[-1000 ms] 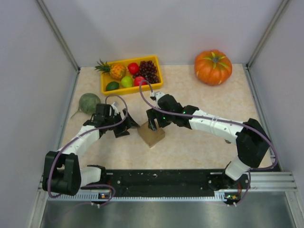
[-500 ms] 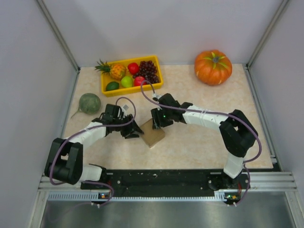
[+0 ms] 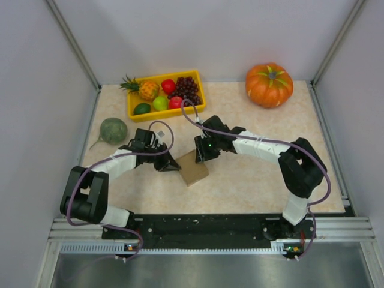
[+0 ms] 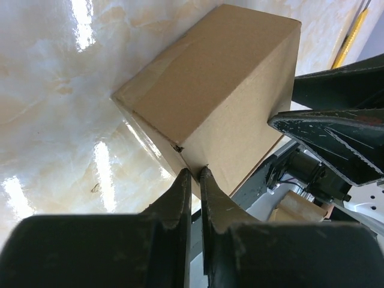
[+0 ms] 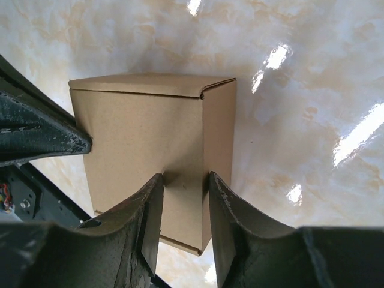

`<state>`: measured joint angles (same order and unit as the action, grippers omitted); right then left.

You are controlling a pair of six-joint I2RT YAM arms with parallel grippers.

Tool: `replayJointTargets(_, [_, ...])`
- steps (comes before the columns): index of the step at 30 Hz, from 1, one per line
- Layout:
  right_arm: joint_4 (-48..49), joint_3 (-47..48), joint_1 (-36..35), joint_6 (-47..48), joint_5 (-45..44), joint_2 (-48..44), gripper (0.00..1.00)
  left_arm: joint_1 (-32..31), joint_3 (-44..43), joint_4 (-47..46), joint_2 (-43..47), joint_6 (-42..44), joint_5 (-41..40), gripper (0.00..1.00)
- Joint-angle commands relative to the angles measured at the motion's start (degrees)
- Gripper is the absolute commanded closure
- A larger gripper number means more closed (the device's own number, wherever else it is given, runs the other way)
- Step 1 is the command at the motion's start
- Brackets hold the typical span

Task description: Unpack the express box

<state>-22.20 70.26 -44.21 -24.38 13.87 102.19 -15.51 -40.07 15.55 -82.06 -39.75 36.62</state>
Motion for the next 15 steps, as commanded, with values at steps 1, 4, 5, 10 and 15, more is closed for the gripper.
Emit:
replayJointTargets(1, [4.26,2.6,-0.97,-3.48,8.89,-6.2,0.66,-0.31,0.08,-4.3,-0.29,1.78,-1.64,0.94])
replayJointTargets(4, [5.05,2.95,-0.97,-4.18,10.21,-7.44,0.66,-0.31,1.05,-5.61,-0.03,1.34,-0.94,0.94])
replayJointTargets(5, [5.14,3.13,-0.97,-4.27,10.47,-7.97,0.66,-0.23,1.23,-6.05,0.06,1.25,-0.76,0.94])
replayJointTargets(10, [5.41,4.1,-1.14,-4.36,12.41,-8.41,0.66,-0.05,1.75,-6.32,0.59,0.37,-0.94,0.9])
replayJointTargets(15, [5.41,4.36,-1.85,-4.27,13.37,-7.18,0.66,0.3,2.46,-6.41,0.76,0.11,-1.38,0.88])
